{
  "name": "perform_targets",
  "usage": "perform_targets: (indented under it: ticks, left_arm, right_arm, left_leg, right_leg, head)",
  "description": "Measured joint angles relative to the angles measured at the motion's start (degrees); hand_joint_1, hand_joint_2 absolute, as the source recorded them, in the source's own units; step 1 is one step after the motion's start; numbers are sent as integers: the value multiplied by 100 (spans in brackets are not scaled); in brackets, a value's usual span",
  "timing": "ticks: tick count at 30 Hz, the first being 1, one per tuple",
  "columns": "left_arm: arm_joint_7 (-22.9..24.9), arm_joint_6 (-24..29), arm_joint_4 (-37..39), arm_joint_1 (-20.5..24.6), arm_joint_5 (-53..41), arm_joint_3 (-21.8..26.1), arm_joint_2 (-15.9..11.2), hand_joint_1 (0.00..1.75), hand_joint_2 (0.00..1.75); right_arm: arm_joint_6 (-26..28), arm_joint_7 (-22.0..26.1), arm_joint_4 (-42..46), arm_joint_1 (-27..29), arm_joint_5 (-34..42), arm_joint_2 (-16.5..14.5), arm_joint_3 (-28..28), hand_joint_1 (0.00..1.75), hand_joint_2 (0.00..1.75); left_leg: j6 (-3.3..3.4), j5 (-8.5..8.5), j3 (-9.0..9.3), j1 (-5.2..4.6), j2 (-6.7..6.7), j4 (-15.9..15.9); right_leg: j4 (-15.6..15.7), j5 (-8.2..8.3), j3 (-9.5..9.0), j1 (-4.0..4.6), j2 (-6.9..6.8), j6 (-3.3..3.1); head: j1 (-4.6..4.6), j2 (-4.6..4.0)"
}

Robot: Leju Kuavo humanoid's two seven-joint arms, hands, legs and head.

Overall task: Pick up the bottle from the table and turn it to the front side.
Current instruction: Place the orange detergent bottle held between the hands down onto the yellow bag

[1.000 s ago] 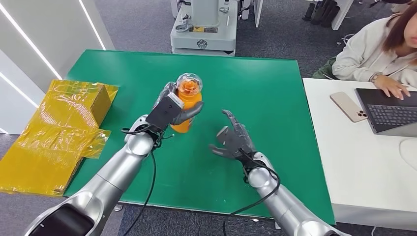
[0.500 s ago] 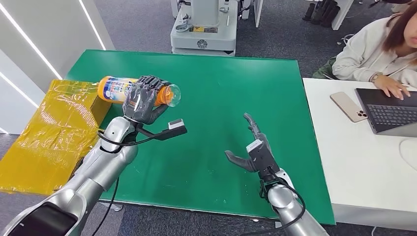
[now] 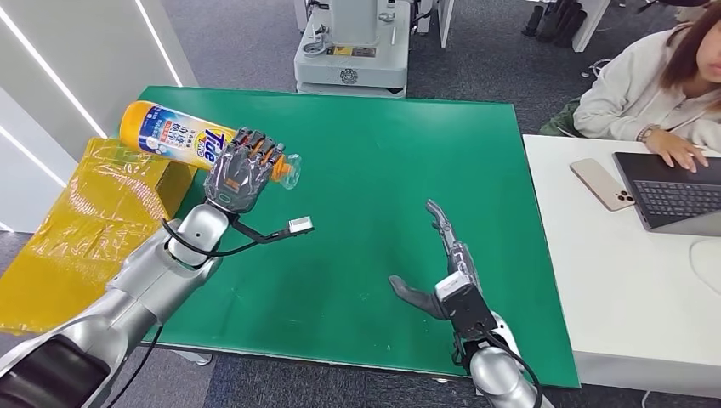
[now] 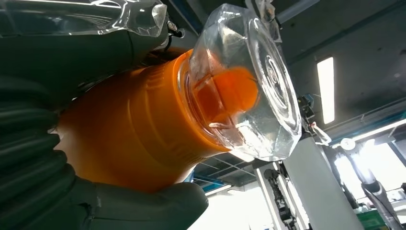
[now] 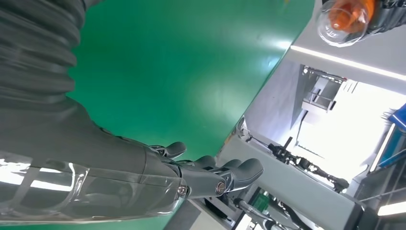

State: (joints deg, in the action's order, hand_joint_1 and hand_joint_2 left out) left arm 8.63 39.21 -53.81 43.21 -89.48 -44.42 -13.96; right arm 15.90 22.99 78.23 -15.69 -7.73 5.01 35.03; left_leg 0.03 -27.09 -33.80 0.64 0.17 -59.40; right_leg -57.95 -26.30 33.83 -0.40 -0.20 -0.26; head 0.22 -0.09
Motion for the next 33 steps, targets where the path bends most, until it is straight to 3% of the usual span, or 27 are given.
perform_targets:
  ticks: [7, 12, 22, 28, 30, 32, 33]
  left_arm:
    - [165, -278, 54, 61, 0, -384, -169, 175, 175]
    - [266, -508, 639, -115, 1, -394, -202, 175, 175]
    - [421, -568, 2049, -836, 2, 572, -265, 175, 175]
    - [509, -559, 2370, -933, 2, 857, -316, 175, 175]
    - [478, -534, 2430, -918, 2, 876, -316, 110, 175]
    - [375, -455, 2482, -899, 2, 881, -314, 23, 175]
    - [308, -404, 2505, -891, 2, 882, -311, 11, 175]
  right_arm:
    - [96, 44, 335, 260, -155, 29, -25, 0, 175]
    - [103, -60, 707, 596, -392, 81, -129, 0, 175]
    - [14, -140, 955, 957, -489, 122, -312, 0, 175]
    - [-50, -144, 951, 954, -497, 115, -310, 0, 175]
    - [-72, -149, 947, 947, -498, 107, -310, 0, 175]
    - [-103, -151, 943, 931, -499, 96, -309, 0, 175]
    - [-117, -151, 941, 920, -501, 88, -309, 0, 175]
  left_leg:
    - [0, -1, -1, 0, -1, 1]
    - [1, -2, -1, 0, 8, 5]
    - [0, -2, -2, 1, 11, 8]
    - [0, -1, 1, 0, 0, 8]
    - [0, -1, 4, 0, 2, 8]
    - [-1, 0, 7, 0, 3, 8]
    - [-1, 0, 9, 0, 3, 8]
  right_leg:
    - [0, -1, 0, 0, -1, 0]
    - [0, -2, 2, 0, 9, -1]
    - [0, -4, 5, 1, 12, -1]
    - [0, -4, -5, 0, -1, 0]
    - [0, -4, -7, 0, 0, 0]
    - [0, -3, -8, 0, 1, 0]
    - [0, -2, -9, 0, 1, -1]
  head:
    - [1, 0]
    - [0, 0]
    - [0, 1]
    - [1, 0]
    - [1, 1]
    - [1, 1]
    - [0, 1]
